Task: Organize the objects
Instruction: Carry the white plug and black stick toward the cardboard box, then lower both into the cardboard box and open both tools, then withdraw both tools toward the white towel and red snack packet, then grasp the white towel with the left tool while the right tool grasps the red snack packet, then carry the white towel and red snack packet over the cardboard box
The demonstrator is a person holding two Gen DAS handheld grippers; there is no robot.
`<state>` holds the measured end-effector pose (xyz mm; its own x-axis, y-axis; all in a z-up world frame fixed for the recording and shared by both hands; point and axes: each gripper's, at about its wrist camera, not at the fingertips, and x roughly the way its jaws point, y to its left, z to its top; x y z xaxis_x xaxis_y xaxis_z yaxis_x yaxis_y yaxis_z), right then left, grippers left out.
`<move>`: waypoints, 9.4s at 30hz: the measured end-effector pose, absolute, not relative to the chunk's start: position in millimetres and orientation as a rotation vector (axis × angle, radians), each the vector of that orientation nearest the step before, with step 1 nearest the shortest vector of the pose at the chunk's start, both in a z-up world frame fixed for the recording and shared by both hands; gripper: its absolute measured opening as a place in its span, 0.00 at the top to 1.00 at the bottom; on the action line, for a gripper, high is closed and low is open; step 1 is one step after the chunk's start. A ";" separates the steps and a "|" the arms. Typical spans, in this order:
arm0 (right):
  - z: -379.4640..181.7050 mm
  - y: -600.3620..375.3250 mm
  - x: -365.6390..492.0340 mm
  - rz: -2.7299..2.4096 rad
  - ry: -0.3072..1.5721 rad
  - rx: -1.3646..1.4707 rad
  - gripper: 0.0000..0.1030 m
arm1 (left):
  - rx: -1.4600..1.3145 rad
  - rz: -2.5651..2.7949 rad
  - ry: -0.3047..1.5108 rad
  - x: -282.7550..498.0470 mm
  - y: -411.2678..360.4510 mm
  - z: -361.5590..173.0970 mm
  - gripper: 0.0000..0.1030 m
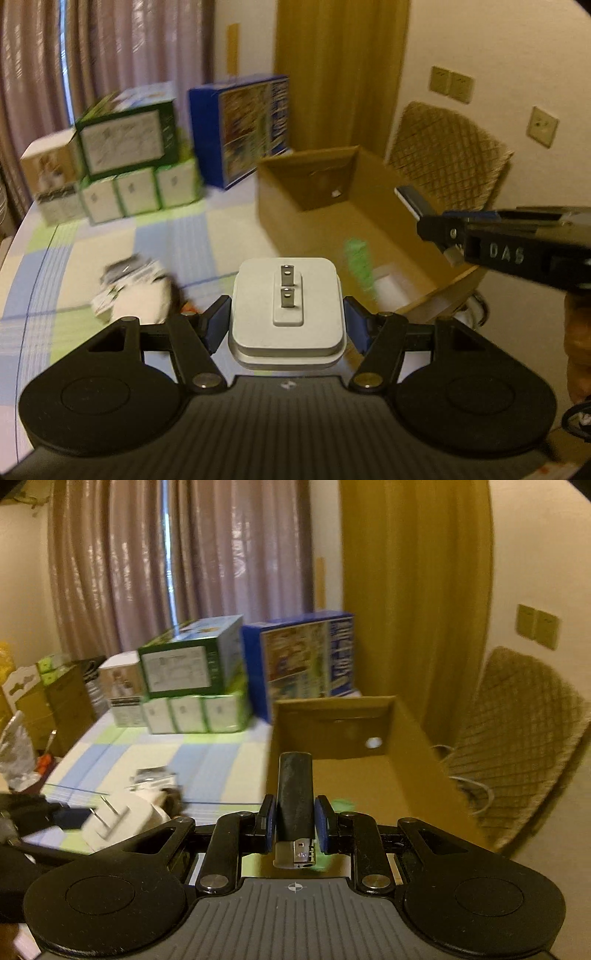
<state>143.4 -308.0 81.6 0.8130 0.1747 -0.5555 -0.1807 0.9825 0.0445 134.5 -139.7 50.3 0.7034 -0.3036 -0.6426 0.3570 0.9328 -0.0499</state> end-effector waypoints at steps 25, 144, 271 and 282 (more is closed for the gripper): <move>77.9 -419.6 186.1 0.122 0.661 0.087 0.82 | 0.113 -0.458 0.750 202.6 -240.9 45.5 0.42; -45.1 -182.5 214.8 0.431 0.856 0.119 0.34 | -0.032 -0.081 0.823 196.7 60.4 -33.9 0.08; 87.4 -307.0 106.9 0.254 0.622 0.069 0.78 | 0.015 -0.392 0.695 90.9 -109.8 73.4 0.82; 103.0 -377.6 128.5 0.149 0.604 0.097 0.78 | 0.034 -0.493 0.681 121.4 -169.9 84.1 0.83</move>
